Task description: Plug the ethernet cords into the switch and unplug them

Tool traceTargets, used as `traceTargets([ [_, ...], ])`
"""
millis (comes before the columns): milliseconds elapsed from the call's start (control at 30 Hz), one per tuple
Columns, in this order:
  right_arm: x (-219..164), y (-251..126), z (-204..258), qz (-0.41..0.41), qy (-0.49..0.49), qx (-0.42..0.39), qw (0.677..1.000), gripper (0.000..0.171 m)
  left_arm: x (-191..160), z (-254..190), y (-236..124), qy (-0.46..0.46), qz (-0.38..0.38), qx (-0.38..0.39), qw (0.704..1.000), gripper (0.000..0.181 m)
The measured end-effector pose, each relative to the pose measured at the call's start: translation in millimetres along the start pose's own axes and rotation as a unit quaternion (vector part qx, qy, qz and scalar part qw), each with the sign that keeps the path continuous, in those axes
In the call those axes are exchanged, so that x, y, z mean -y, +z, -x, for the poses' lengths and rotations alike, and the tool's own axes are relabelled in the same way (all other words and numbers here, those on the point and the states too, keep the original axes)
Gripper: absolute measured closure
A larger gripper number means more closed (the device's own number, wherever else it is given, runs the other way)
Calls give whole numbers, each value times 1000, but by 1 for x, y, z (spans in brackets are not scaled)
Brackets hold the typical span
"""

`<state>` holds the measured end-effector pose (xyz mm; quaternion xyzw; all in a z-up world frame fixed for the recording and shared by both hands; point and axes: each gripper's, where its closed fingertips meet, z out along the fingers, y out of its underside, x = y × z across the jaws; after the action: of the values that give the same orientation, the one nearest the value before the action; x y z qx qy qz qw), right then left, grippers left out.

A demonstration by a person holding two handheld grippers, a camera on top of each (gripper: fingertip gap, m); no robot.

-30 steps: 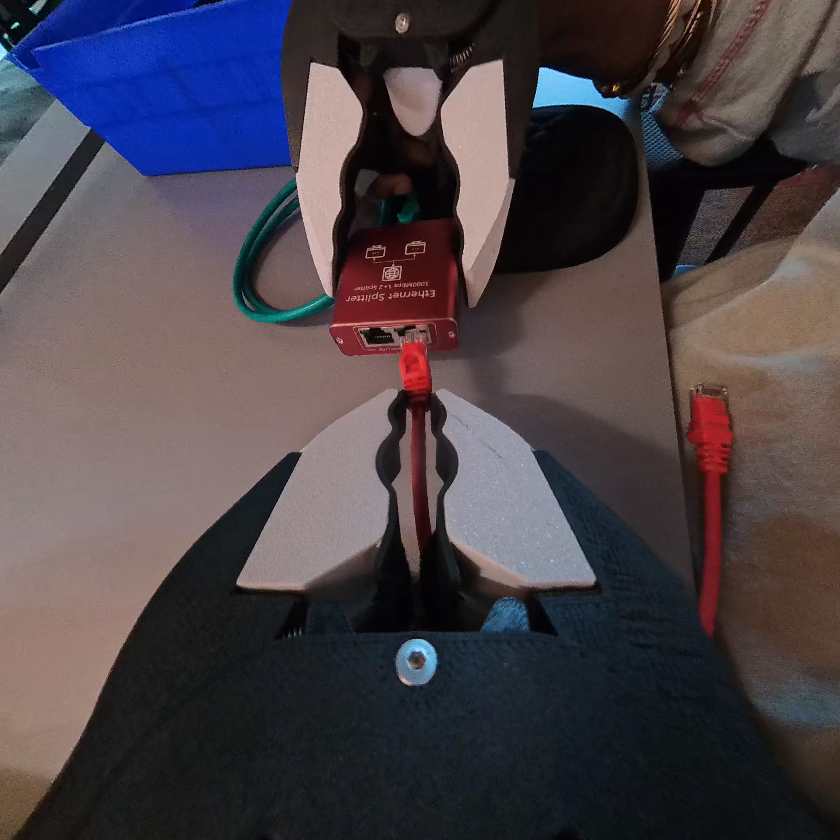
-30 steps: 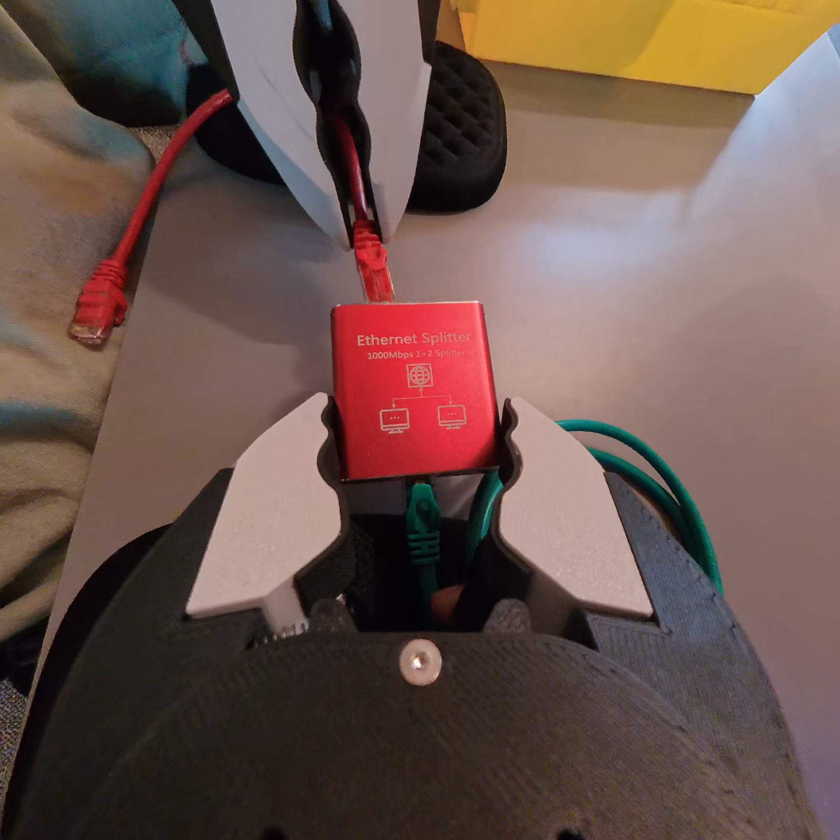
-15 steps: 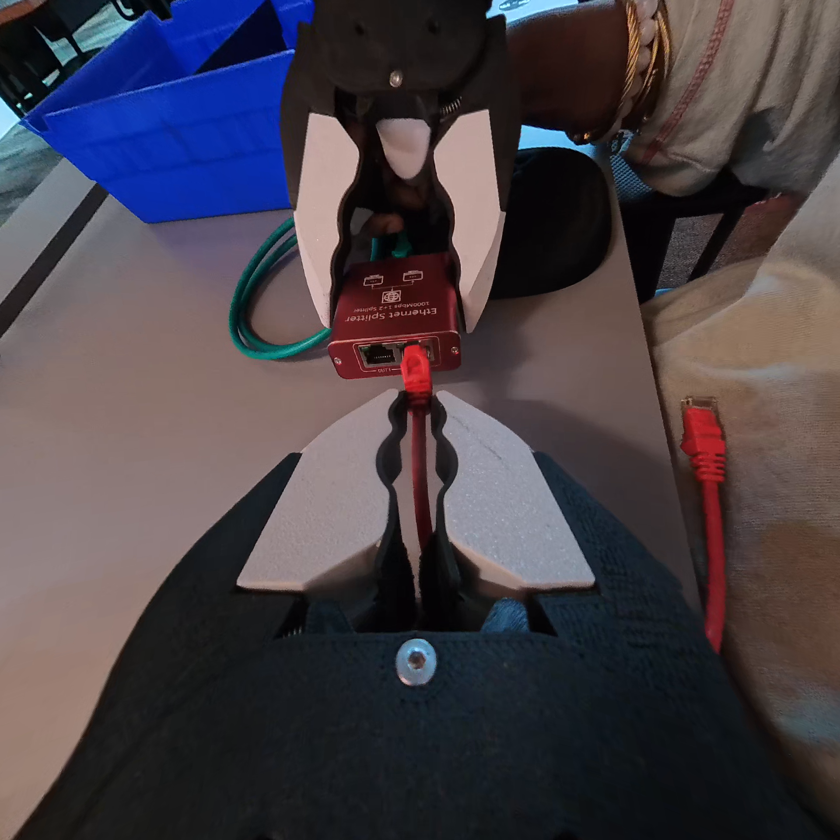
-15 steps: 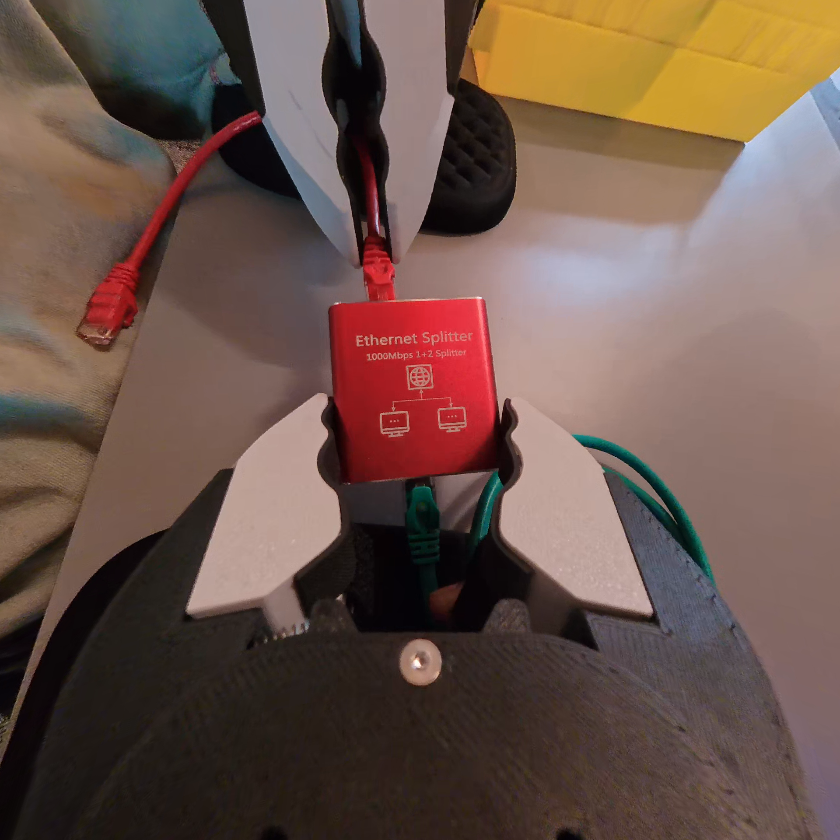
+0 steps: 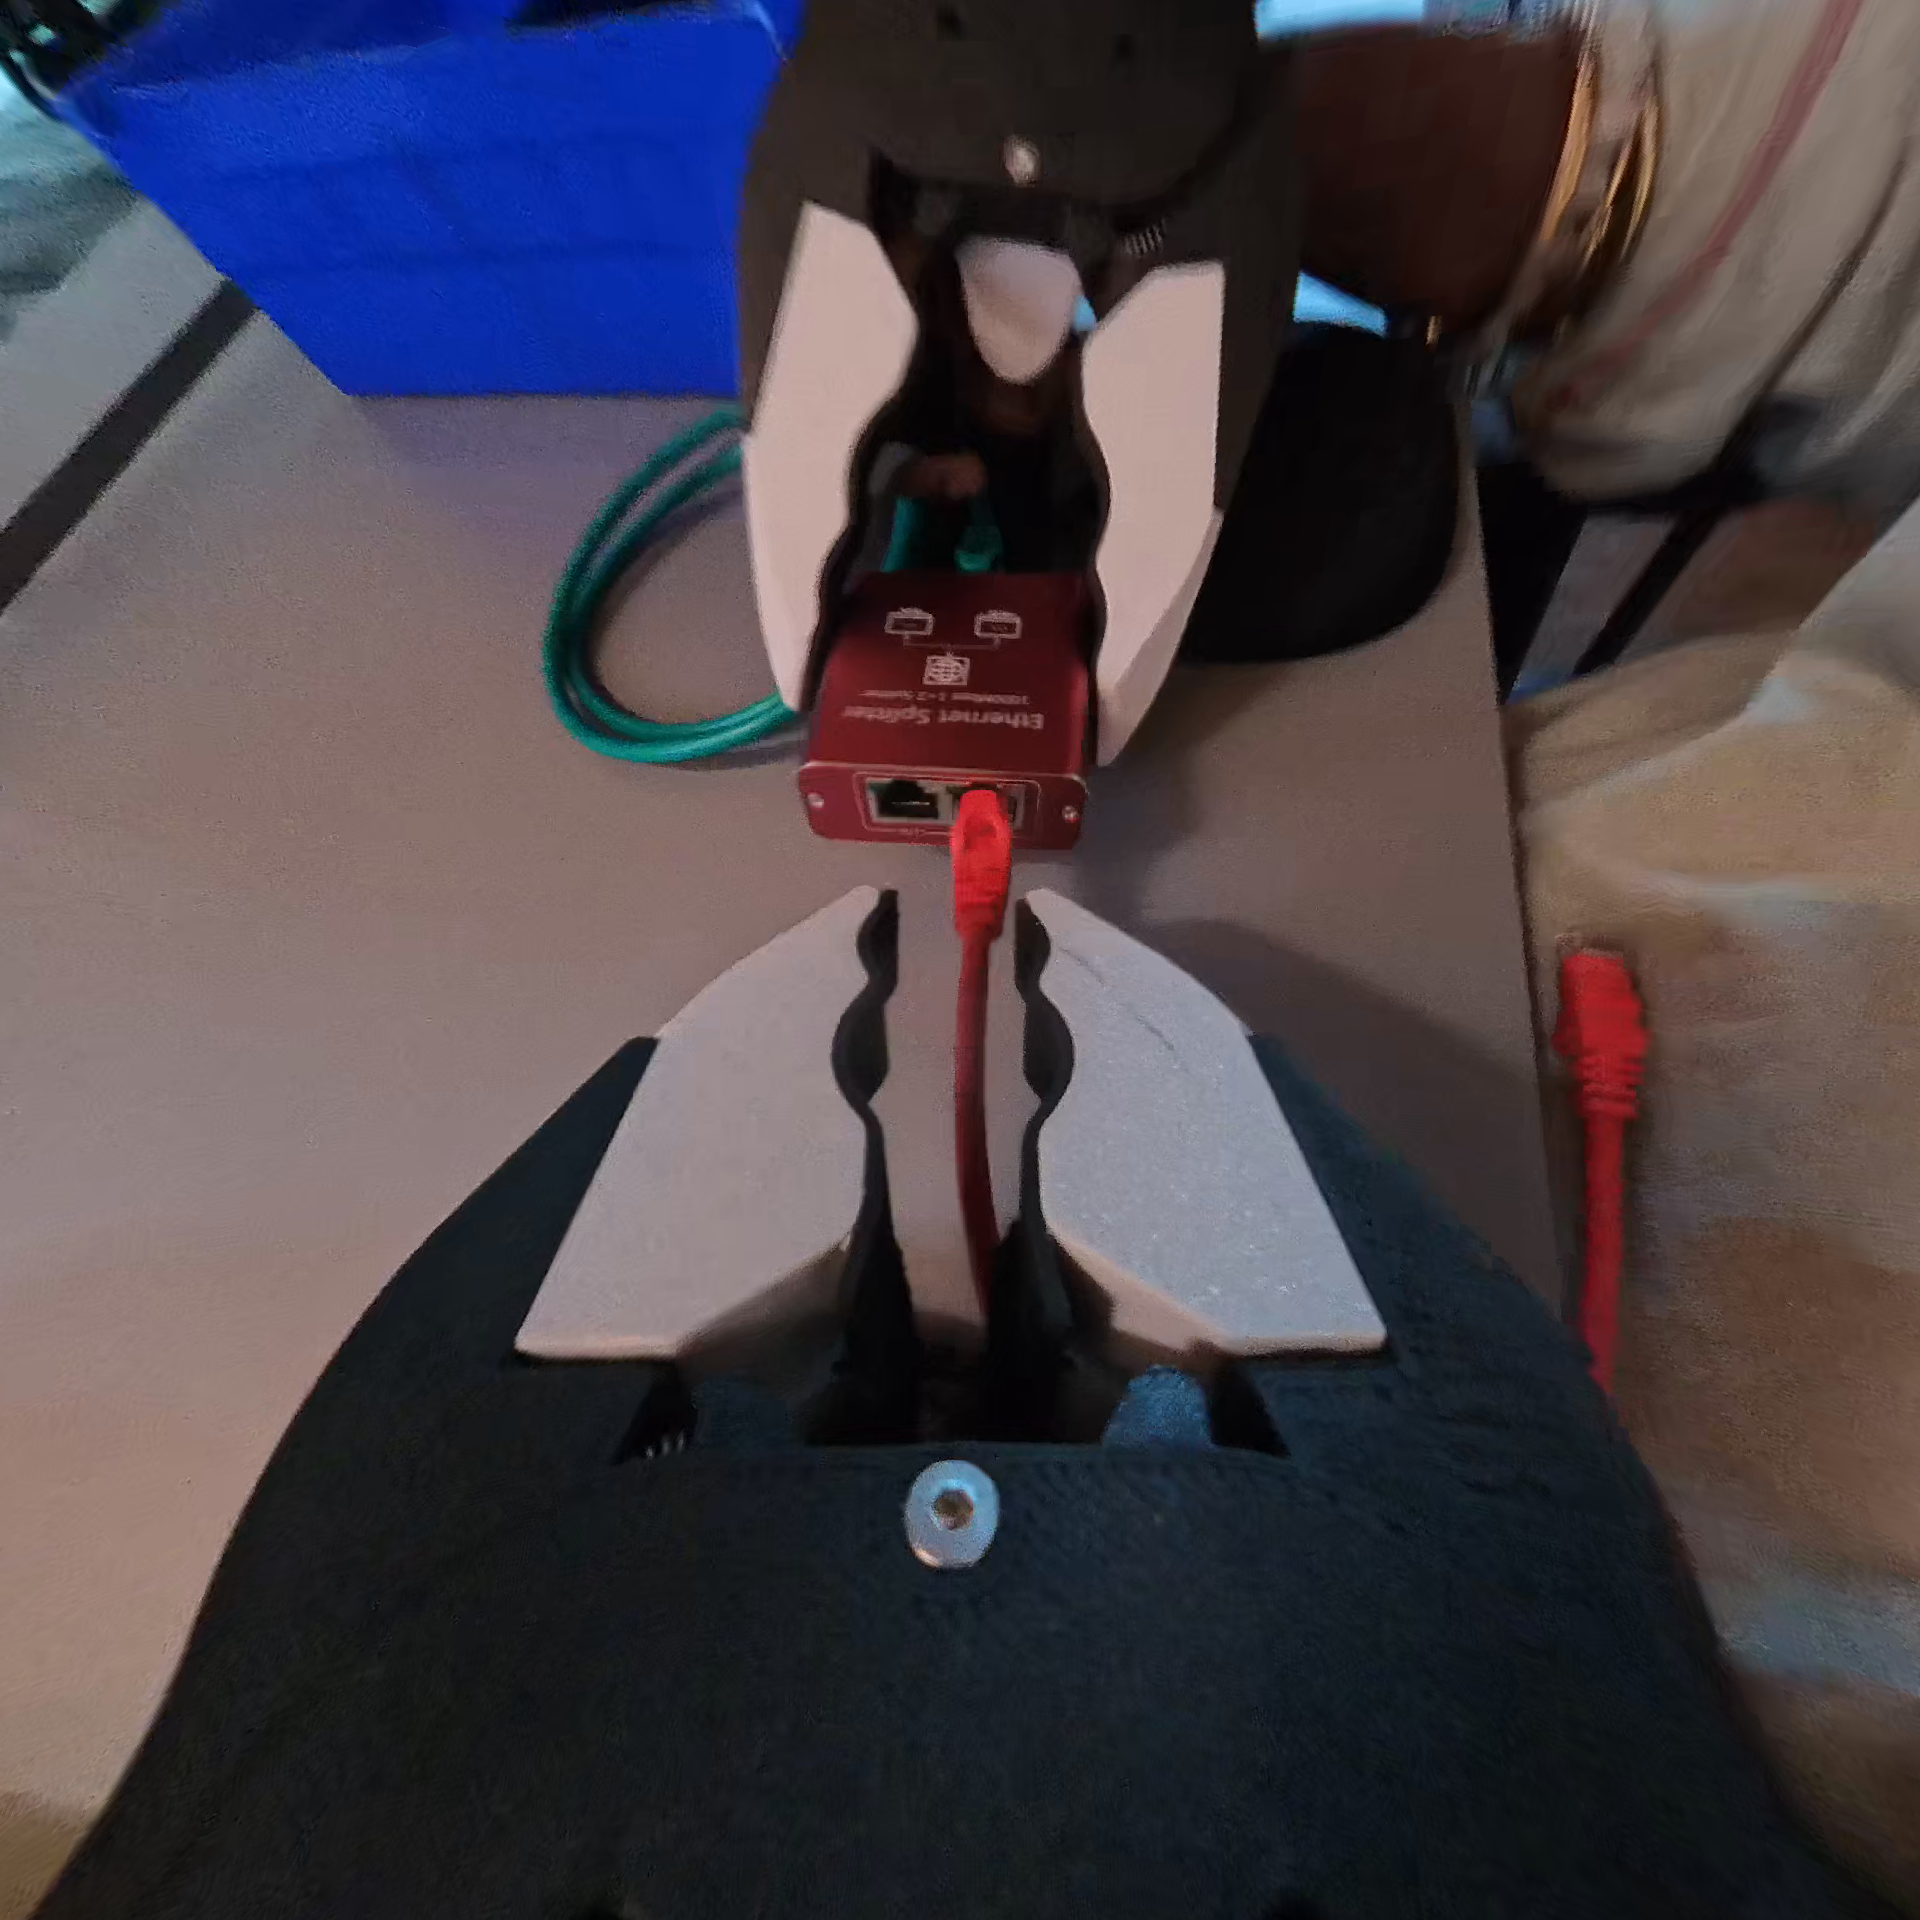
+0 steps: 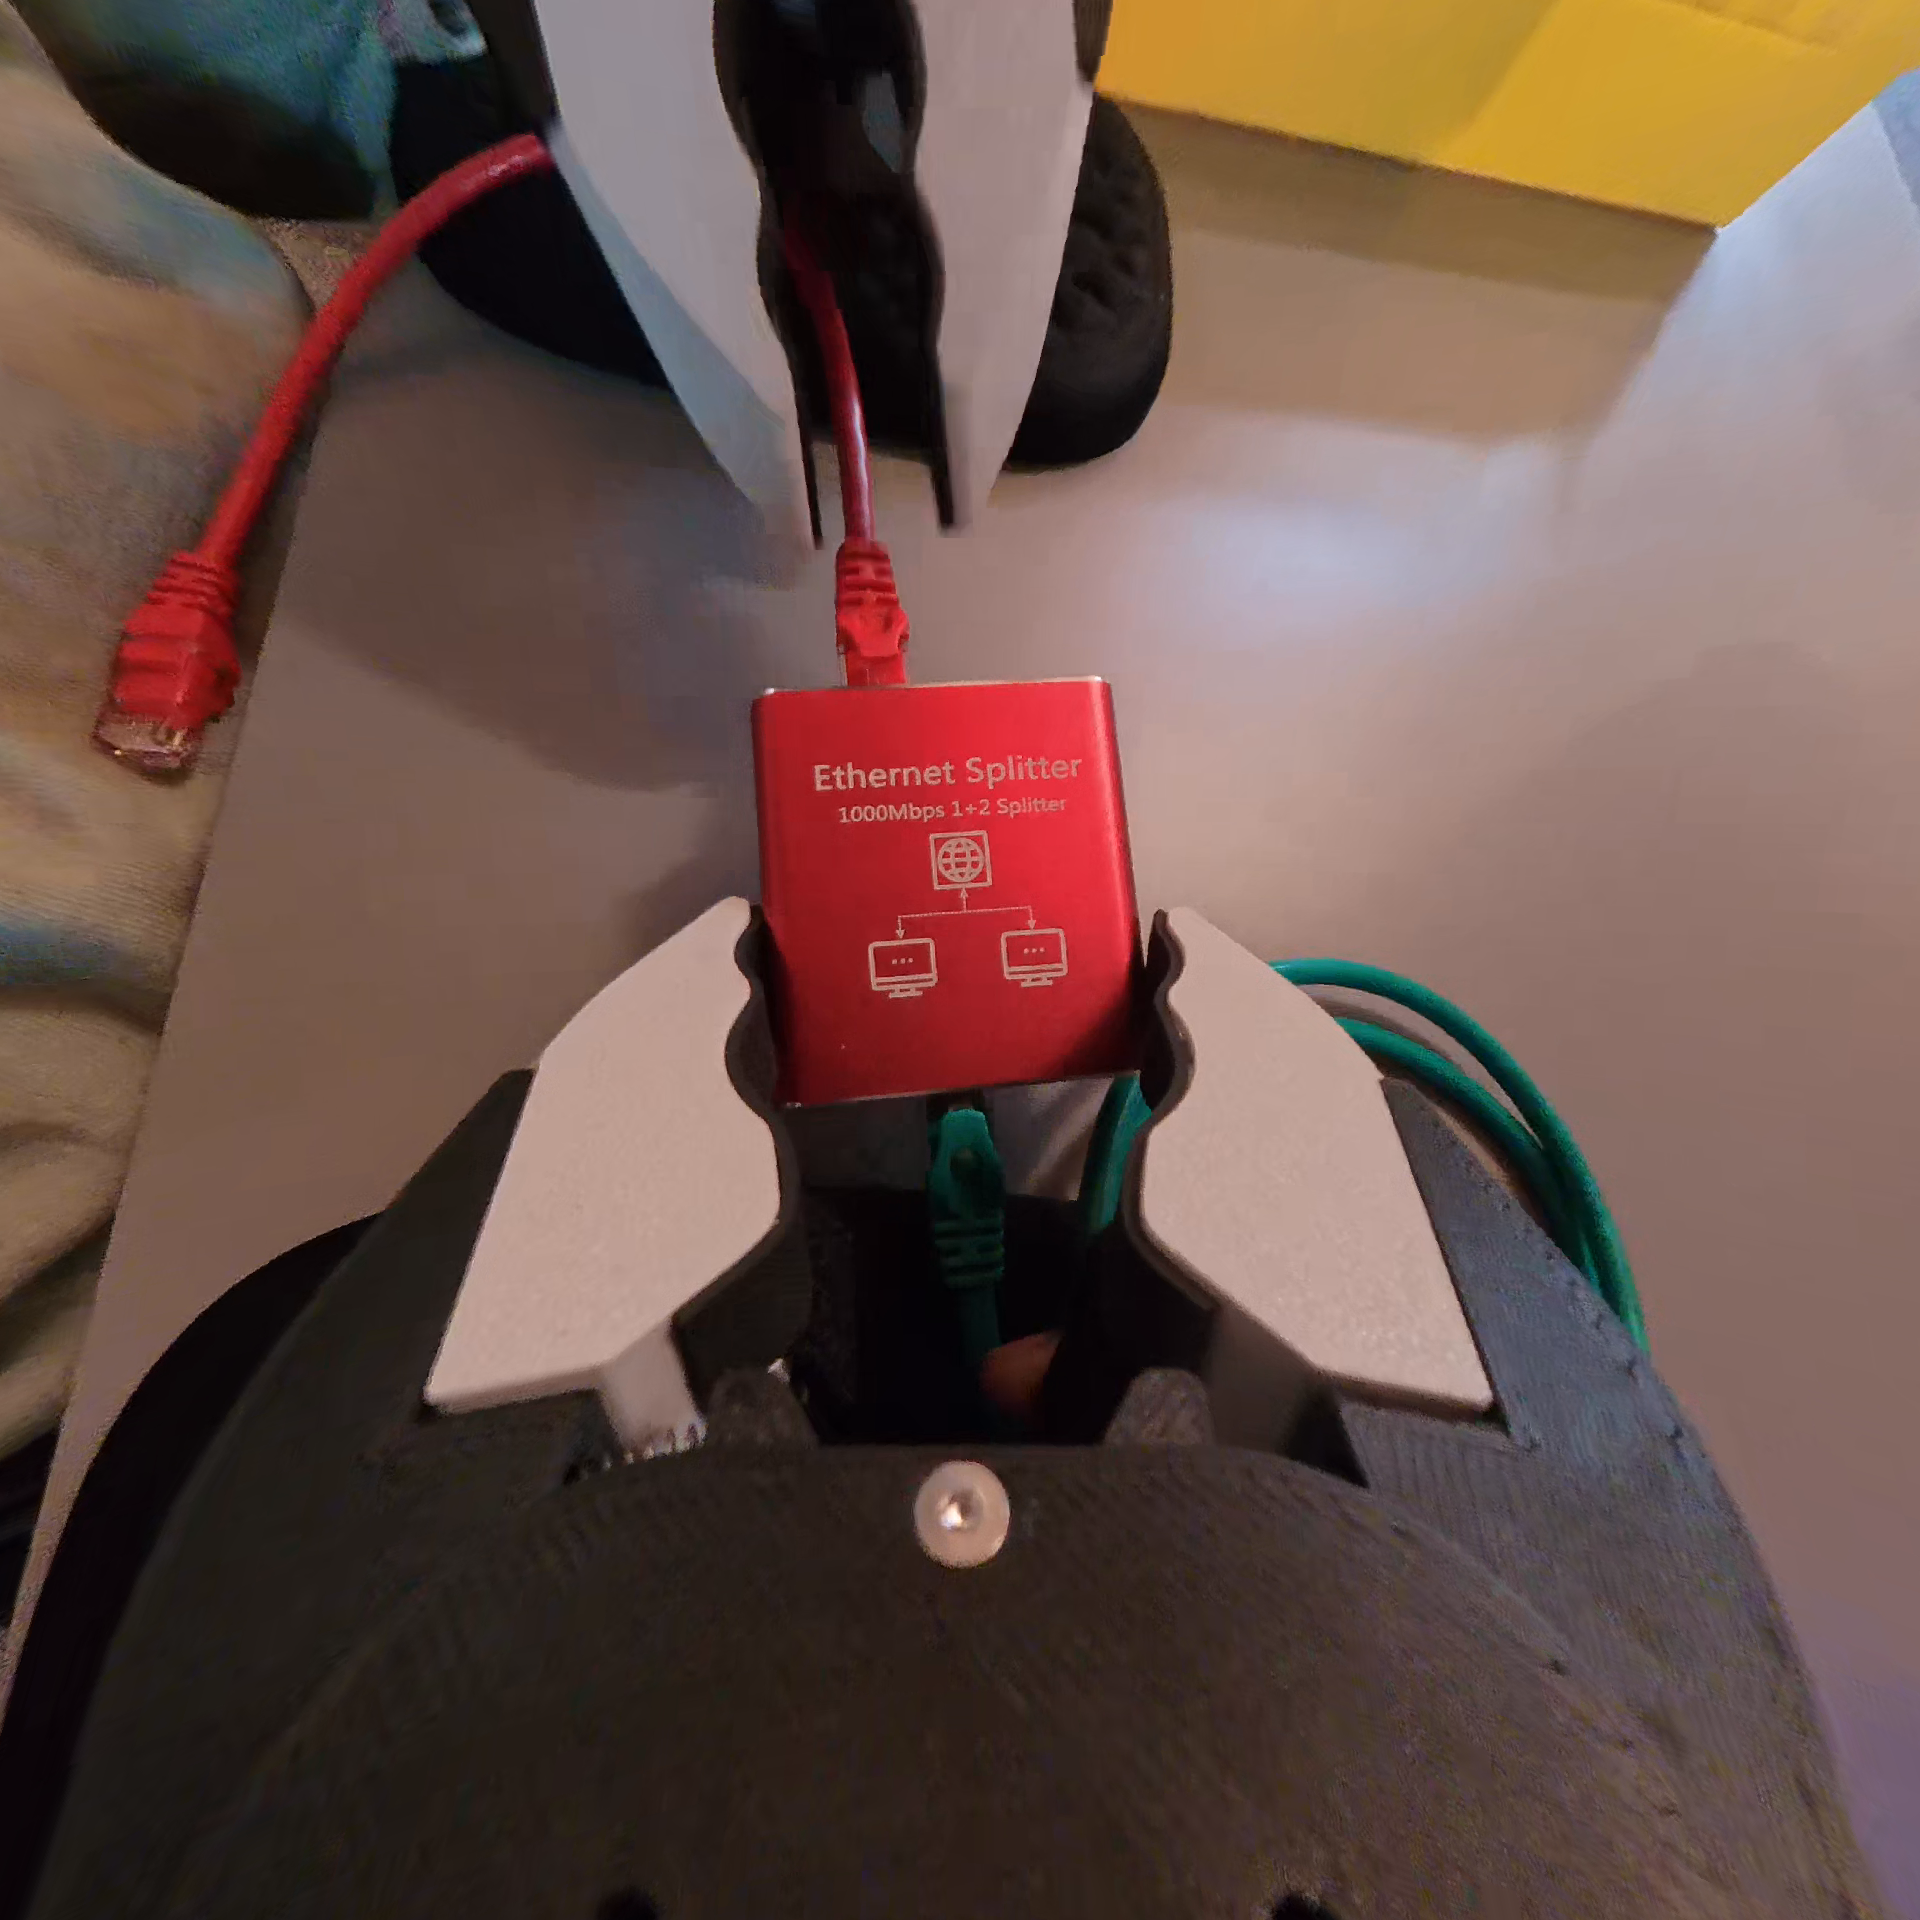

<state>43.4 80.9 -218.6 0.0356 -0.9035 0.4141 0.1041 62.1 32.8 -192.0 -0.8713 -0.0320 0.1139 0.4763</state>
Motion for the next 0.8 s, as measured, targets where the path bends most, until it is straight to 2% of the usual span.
traceTargets([
  [33,-1,-1,-1,2,-1,-7,1000,100,3,5,-11,-18,-18,6,1000,153],
  [133,-8,4,0,33,-13,-23,999,100,7,35,-60,-57,-60,75,994,147],
  [200,-11,7,0,51,-18,-28,998,100,5,64,-105,-101,-95,156,978,147],
  [267,-10,6,0,47,-12,-25,999,100,-11,98,-155,-165,-110,261,945,152],
  [333,-9,6,0,41,-5,-20,999,100,-46,119,-188,-201,-61,332,919,152],
  [400,-7,5,0,32,-4,-18,999,99,-82,123,-193,-230,12,322,918,152],
  [467,-1,1,-1,9,-5,-23,1000,87,-105,127,-186,-241,56,294,923,151],
  [533,9,-8,-4,-36,1,-38,999,81,-124,137,-182,-255,99,296,915,151],
  [633,31,-28,-6,-137,17,-51,989,81,-149,154,-182,-272,166,311,896,151],
  [700,44,-42,-7,-202,19,-57,978,84,-163,154,-174,-302,213,281,886,149],
  [800,51,-54,-9,-247,24,-66,966,88,-170,153,-167,-312,260,251,879,152],
])
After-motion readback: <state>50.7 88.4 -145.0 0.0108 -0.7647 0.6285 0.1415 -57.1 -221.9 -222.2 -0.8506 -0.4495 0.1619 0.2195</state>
